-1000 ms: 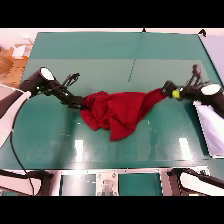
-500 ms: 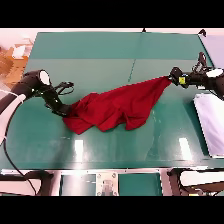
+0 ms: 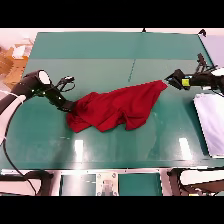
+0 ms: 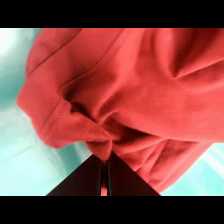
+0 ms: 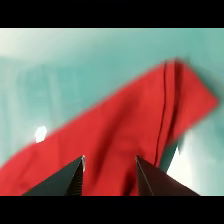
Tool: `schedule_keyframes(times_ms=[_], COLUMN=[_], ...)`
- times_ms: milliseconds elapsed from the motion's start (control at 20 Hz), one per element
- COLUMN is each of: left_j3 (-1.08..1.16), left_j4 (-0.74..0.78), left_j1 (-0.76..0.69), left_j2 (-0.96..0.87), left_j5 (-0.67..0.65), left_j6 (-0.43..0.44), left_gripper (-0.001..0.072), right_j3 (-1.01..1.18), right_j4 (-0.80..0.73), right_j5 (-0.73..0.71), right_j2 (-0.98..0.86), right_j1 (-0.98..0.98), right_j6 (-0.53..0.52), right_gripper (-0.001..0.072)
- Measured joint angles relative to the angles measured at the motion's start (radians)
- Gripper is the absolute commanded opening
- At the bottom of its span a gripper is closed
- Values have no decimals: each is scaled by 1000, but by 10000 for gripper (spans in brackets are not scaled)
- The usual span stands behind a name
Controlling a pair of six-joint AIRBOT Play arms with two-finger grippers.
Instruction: Fold the shirts.
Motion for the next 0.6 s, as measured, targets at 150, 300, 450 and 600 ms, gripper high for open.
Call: schedule_keyframes(times_ms=[150,300,450,600], left_j3=[0,0,0,0], left_j4=[-10,-23,-44,-62], left_j1=[1,0,0,0], left_j2=[0,0,0,0], left_j5=[7,14,25,27], left_j6=[5,6,7,8], left_gripper=[24,24,25,25], right_j3=[-74,-299,-558,-758], right_j4=[-9,-7,11,49], right_j5=[135,172,126,59], right_j2=[71,225,363,423], right_j1=[-65,-71,-11,85], right_j6=[18,16,18,21], right_gripper=[295,508,507,488])
